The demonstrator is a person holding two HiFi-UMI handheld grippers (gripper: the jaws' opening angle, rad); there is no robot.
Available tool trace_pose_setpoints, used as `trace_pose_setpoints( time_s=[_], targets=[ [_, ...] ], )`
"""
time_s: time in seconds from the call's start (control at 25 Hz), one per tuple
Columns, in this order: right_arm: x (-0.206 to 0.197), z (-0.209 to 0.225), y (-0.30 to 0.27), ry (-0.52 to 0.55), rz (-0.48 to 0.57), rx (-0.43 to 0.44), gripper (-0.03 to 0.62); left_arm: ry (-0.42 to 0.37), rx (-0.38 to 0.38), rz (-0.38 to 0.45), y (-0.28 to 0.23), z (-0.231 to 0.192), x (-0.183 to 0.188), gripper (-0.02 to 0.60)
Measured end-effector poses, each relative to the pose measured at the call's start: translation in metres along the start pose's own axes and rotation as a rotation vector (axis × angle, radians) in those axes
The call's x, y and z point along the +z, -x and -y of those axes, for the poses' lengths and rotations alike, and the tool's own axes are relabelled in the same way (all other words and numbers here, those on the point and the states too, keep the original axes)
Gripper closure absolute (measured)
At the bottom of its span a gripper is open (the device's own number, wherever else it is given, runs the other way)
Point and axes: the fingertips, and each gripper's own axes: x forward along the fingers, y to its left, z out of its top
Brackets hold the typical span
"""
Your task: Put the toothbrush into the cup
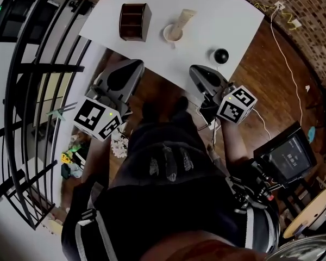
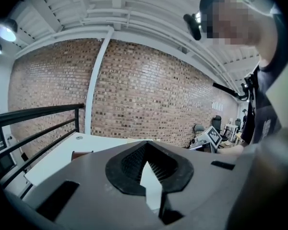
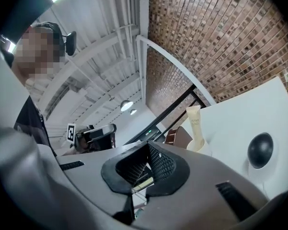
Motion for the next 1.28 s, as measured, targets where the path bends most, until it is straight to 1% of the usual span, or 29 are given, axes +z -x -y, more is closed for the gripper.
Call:
trace_pose_setpoints(
  time_s=[0.12,0.24,0.4,0.48,0.6,0.72,0.84,0.96,1.04,1.16,1.28],
  targets=[
    [-0.002,-0.009,-0.012,0.024,0.007,-0.017,0.594,0.018,-0.010,0.020,0.012,-0.011,-0.006,0.584],
    [-0.002,-0.032,-0.031,0.048,0.028,-0.013,0.594,0.035,-0.010,0.054,0.035,-0.027,-0.009,0.584],
    [0.000,-0.061,-0.048,0.091,0.004,-0.009,0.594,0.073,-0.005,0.116,0.054,-0.041,-0.005,0.584],
    [-0.001,-0.075,-0.056,0.078,-0.009,-0.003,0.594,0.079,-0.021,0.132,0.064,-0.042,-0.003,0.584],
    [-0.003,-0.094,-0.073,0.073,-0.021,0.000,0.594,0.056,-0.057,0.130,0.081,-0.043,0.000,0.584],
    [-0.004,-0.104,-0.077,0.079,-0.020,0.012,0.594,0.025,-0.069,0.120,0.084,-0.041,-0.005,0.584],
    [-0.005,-0.107,-0.080,0.062,-0.009,0.032,0.594,0.025,-0.051,0.113,0.084,-0.049,-0.015,0.584],
    [-0.010,-0.119,-0.097,0.040,-0.003,0.048,0.594,0.028,-0.017,0.133,0.103,-0.068,-0.021,0.584],
    [-0.015,-0.127,-0.107,0.044,0.000,0.045,0.594,0.025,-0.010,0.149,0.113,-0.081,-0.023,0.584],
    [-0.023,-0.141,-0.119,0.075,-0.012,0.034,0.594,0.029,-0.047,0.171,0.128,-0.087,-0.026,0.584],
    [-0.026,-0.164,-0.128,0.044,-0.012,0.037,0.594,0.051,-0.099,0.193,0.150,-0.087,-0.027,0.584]
  ],
)
